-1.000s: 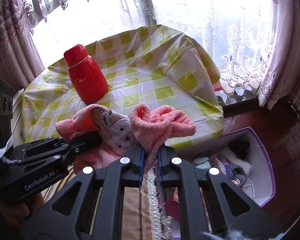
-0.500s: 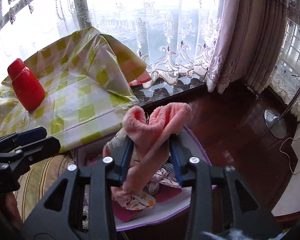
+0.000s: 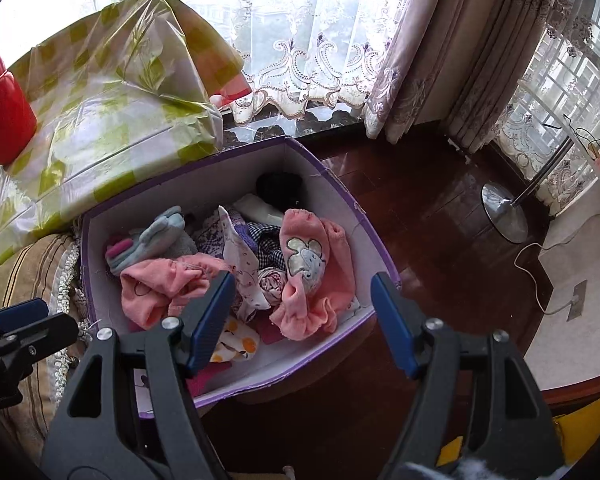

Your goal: Organize soft objects

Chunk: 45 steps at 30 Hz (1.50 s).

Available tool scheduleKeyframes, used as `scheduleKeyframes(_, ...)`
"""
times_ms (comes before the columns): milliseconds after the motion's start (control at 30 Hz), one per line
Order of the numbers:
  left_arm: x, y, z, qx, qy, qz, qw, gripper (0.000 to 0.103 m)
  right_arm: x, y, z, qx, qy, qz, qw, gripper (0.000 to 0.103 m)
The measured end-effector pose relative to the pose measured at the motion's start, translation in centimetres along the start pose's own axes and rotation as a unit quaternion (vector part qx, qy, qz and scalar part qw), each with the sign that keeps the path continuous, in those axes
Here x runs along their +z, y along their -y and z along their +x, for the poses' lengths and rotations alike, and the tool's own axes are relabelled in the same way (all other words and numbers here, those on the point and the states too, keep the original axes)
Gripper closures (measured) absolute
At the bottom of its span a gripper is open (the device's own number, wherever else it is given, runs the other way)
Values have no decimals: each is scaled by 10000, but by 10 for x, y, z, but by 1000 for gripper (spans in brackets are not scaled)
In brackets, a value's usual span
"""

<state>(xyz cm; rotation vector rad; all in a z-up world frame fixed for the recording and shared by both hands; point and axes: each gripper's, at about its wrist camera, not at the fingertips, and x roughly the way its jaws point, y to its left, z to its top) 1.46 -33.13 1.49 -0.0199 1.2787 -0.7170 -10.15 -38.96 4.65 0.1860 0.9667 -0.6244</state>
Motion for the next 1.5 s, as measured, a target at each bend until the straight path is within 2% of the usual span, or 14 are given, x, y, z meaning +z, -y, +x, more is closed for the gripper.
scheduleKeyframes(167,-3,3,4,170,-38,166,9997,30,-2,-2,-7,-18,15,24,10000,30)
scheduleKeyframes(367,-1,0,5,82,-74,121,9999,27,-3,-3,0,-38,-82,-10,10000,30)
scheduleKeyframes(567,-2,6,10,246,-194,289,9991,25,-2,-4,2,-18,-118,-4,9999,30)
scheduleKeyframes(1500,-2,5,11,230,-195,282,9991,25,-2,-1,5,70,-192,-8,9998,30)
